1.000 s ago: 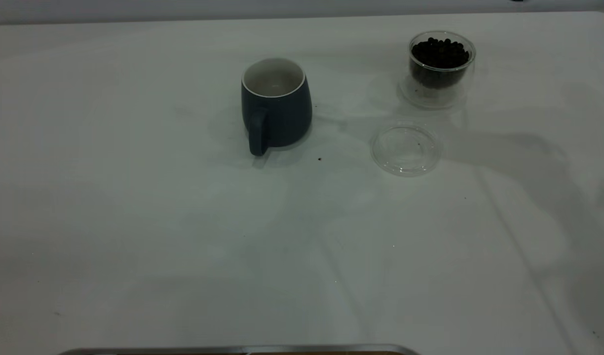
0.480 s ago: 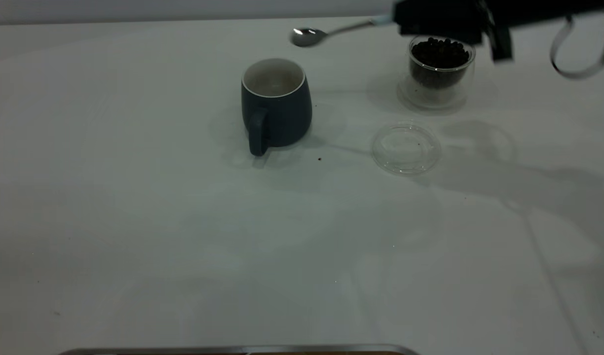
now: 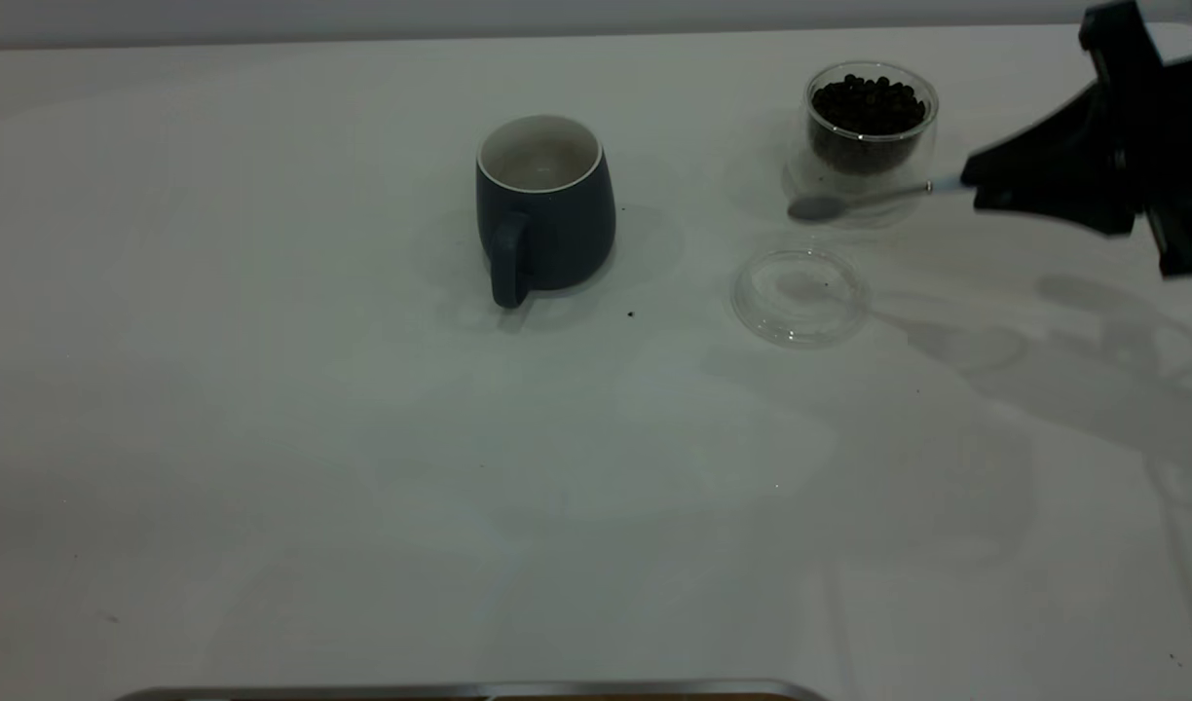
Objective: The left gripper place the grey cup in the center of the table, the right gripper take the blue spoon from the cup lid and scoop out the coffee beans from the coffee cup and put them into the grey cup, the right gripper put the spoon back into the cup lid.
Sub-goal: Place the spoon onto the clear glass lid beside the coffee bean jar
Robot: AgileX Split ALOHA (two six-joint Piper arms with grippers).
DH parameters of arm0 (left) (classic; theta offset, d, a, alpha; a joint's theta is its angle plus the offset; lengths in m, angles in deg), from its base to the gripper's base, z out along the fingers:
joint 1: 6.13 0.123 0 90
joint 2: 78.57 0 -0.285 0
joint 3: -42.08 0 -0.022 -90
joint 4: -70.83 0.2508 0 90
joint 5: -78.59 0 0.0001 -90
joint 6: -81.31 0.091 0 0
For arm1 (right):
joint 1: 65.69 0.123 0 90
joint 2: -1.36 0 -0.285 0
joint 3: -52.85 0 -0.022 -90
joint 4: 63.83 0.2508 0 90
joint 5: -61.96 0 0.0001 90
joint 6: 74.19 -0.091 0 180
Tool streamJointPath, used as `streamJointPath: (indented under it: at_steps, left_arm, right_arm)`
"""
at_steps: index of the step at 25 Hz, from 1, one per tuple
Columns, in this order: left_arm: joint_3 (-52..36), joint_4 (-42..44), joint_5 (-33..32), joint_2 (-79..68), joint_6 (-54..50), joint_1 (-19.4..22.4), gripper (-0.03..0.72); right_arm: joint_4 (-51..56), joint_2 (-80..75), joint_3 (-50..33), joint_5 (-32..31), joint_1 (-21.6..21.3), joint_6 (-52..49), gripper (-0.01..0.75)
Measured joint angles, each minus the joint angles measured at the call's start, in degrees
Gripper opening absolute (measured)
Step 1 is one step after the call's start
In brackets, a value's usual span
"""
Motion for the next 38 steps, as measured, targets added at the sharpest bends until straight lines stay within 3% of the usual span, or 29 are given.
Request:
streamJointPath:
  at_steps: [8, 26, 30, 38]
  left_arm:
    - [0.00, 0.00, 0.00, 0.00, 0.00, 0.00, 0.555]
    - [0.00, 0.00, 0.00, 0.00, -0.07, 0.00, 0.555]
    - [0.00, 0.00, 0.00, 0.00, -0.07, 0.00, 0.555]
    - [0.00, 0.00, 0.00, 0.00, -0.07, 0.00, 0.555]
  right_arm:
    - [0.00, -9.97, 4.31, -0.56, -0.06, 4.40, 0.103]
    - [0.01, -15.03, 9.69, -3.96, -0.06, 9.70, 0.116]
    - [0.01, -15.04, 9.69, -4.63, 0.44, 10.53, 0.195]
    - [0.01, -15.04, 9.69, -5.13, 0.51, 10.48, 0.494]
